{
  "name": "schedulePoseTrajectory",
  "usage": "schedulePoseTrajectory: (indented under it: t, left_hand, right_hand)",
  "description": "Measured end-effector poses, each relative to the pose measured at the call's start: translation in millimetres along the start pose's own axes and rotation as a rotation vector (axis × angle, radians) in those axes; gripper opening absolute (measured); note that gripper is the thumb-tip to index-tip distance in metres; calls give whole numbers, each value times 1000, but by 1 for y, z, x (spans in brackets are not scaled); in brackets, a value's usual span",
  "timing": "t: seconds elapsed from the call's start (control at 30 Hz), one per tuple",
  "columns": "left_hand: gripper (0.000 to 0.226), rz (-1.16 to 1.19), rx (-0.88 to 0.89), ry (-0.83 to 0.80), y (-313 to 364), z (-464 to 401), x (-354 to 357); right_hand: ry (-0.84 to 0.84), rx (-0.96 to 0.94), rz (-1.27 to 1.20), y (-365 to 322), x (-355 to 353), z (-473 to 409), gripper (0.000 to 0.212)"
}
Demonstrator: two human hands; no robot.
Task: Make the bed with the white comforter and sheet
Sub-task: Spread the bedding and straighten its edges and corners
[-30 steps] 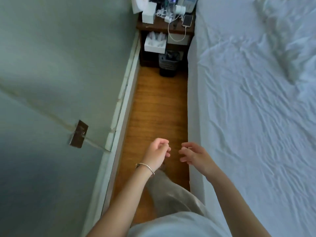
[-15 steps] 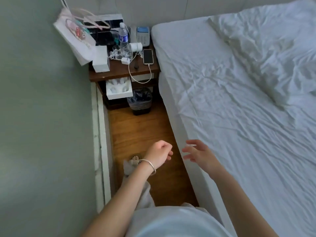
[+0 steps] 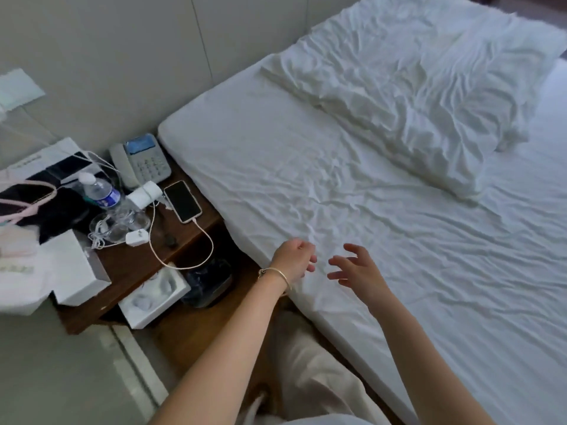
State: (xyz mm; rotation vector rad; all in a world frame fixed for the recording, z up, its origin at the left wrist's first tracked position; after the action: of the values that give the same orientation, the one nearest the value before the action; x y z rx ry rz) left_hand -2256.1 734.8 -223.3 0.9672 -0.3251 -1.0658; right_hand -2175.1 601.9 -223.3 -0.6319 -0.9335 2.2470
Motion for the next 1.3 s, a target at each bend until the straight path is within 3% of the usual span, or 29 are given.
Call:
schedulePoseTrajectory:
  t: [0.33,0.53,0.7,0.83,0.97,1.07,1.13,1.2,1.23,1.3]
  left_hand:
    - [19,-81,-82,-145,93,-243,24]
    - [14,-113,-78,-222,159,-376,66]
    - [35,-63,-58,-254,192,-488,81]
    - [70,-35,13,-179,198,-567,73]
    - [100,50,108,-66,207,-619,65]
    - [99,97,283,140,241,-631,49]
    - [94,-49,462,363,268,-627,28]
    - [99,-450,765,442,293,-619,25]
    - [107,-664,887,338,295,-620,36]
    - [126,-1070,945,-14,275,-640,57]
  right_hand:
    - [216,199,-260,-47,-71,-205,46]
    - [379,174,-280,-99,-125,-300,48]
    - [572,121,-217,-135,-161,-386,60]
    - [699,21,-16,-155,-177,-442,67]
    - [802,-111,604,-189,-180,-478,70]
    - [697,-93,982,-199,-179,-512,86]
    - [584,-24,1093,-194,-185,-532,95]
    - [528,14,1134,-188,-191,-545,99]
    - [513,18,1134,-185,-193,-550,99]
    - [478,9,1144,-182,-194,-556,93]
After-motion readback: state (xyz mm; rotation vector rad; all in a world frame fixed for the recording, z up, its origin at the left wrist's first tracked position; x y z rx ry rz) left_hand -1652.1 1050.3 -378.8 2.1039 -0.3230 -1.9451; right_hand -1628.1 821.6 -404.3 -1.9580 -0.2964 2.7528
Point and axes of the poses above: each hand's wrist, its own z-axis away from the middle knuckle, its own x-axis out of the palm, y = z × x, the point moved 9 cm from there along -z, towards the middle knuckle, and after that the axes turned 3 degrees about x, right-handed, at the moved point
